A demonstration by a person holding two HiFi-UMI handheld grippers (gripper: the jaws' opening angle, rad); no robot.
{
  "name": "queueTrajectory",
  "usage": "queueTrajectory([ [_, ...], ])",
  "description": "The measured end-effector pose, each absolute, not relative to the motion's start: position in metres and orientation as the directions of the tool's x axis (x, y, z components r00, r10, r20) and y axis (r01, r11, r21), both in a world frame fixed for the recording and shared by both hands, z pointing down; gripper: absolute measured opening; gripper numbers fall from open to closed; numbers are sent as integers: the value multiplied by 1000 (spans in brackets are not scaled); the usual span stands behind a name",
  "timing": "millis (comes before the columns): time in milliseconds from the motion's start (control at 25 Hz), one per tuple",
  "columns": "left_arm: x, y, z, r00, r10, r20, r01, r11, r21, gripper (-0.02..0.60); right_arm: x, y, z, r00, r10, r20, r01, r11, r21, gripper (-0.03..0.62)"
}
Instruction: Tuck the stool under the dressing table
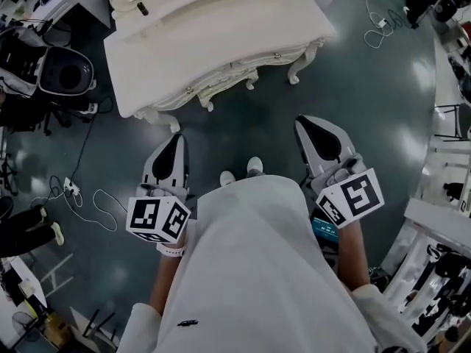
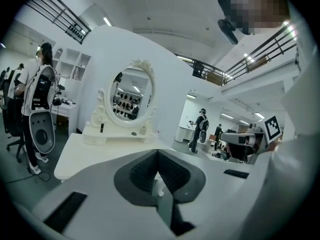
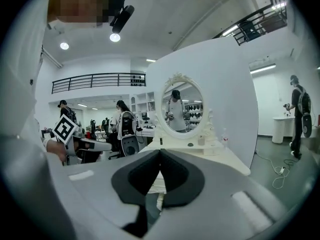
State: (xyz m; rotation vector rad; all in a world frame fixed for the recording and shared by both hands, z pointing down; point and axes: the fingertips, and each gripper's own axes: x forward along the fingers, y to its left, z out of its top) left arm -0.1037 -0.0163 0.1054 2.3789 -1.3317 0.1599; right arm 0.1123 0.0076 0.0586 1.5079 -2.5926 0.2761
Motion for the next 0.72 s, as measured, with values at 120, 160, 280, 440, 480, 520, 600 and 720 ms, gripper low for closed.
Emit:
queueTrajectory([
  [120,-99,-19,106,542,-792,280,-833,-463,302,8,106,2,62,-499,-839,219,-865,497,-66,11],
  [160,-98,-20,105,544,-792,279,-832,-464,304,8,103,1,62,-503,-836,220,-862,502,-63,11],
  [280,-96,-19,104,546,-788,284,-830,-464,308,8,98,-2,60,-514,-829,218,-856,513,-68,11],
  [440,-99,-21,110,538,-788,299,-835,-453,311,8,97,-7,61,-521,-826,216,-853,514,-92,11],
  [480,-100,-22,113,538,-786,305,-836,-451,313,8,97,-8,62,-521,-826,216,-853,513,-98,11],
  [520,-101,-22,114,538,-784,309,-836,-449,314,8,97,-8,63,-520,-826,217,-854,510,-102,11],
  [600,-103,-24,115,539,-783,310,-835,-449,318,8,97,-9,63,-516,-829,217,-856,505,-107,11],
  [720,-103,-23,115,542,-781,309,-832,-450,323,8,99,-8,60,-507,-834,217,-862,495,-112,11],
])
